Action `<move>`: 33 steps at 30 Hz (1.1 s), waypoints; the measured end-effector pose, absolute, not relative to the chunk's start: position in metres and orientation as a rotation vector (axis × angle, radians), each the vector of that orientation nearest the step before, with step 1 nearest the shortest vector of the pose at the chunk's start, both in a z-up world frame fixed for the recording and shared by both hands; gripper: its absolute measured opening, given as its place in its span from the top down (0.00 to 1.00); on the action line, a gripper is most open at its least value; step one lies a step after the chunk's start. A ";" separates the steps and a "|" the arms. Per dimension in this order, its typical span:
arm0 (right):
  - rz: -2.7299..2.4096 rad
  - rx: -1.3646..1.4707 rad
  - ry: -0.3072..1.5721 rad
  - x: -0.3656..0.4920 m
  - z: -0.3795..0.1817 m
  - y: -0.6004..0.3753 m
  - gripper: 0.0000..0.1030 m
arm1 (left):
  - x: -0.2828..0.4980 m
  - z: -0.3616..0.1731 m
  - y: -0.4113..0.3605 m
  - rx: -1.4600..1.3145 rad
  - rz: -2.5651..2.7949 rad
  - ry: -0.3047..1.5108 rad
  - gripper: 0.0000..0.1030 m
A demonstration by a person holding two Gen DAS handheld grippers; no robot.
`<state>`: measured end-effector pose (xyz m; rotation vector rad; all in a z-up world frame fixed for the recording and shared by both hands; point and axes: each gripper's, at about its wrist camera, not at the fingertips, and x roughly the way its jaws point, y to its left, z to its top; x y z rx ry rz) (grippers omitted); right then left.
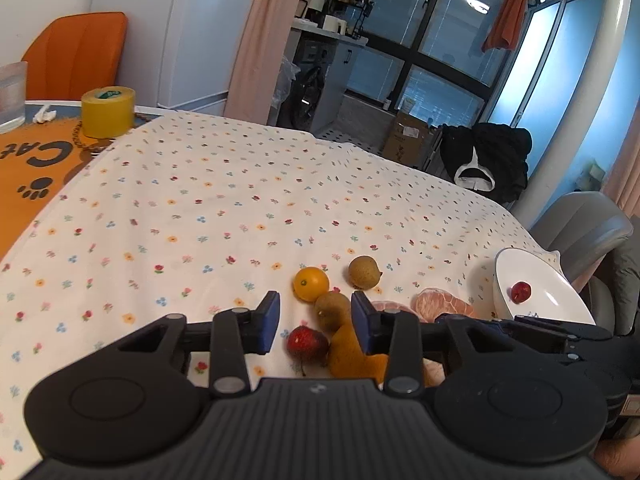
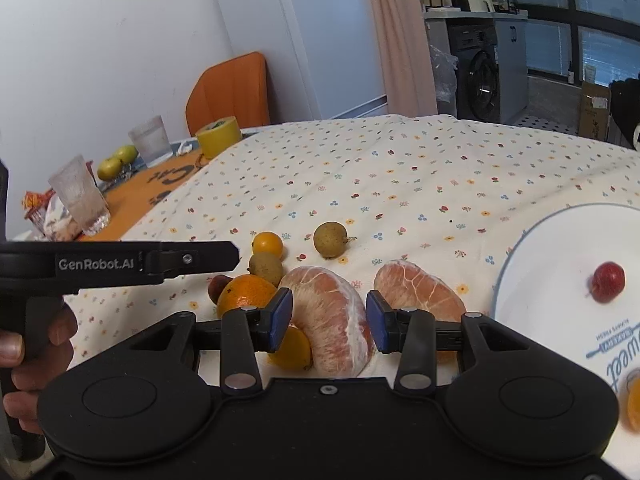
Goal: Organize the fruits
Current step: 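Reach the right gripper to a pomelo segment while the left gripper approaches a green-yellow fruit, then close the right gripper on the pomelo segment while the left gripper grasps the green-yellow fruit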
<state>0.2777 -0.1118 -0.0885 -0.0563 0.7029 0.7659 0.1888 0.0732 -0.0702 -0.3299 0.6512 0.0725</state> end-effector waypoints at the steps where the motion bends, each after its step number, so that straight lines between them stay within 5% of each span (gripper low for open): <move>1: 0.768 -0.062 0.706 0.279 -0.088 -0.111 0.59 | 0.191 -0.071 0.073 -0.331 0.070 0.656 0.64; 16: 0.820 -0.224 0.692 0.281 -0.099 -0.086 0.45 | 0.218 -0.085 0.068 -0.343 0.052 0.717 0.64; 24: 0.822 -0.219 0.677 0.278 -0.098 -0.096 0.59 | 0.218 -0.089 0.064 -0.329 0.052 0.721 0.64; 28: 0.822 -0.204 0.681 0.275 -0.097 -0.101 0.62 | 0.217 -0.088 0.061 -0.335 0.029 0.716 0.78; 33: 0.811 -0.176 0.685 0.271 -0.096 -0.108 0.64 | 0.212 -0.085 0.057 -0.329 0.022 0.703 0.78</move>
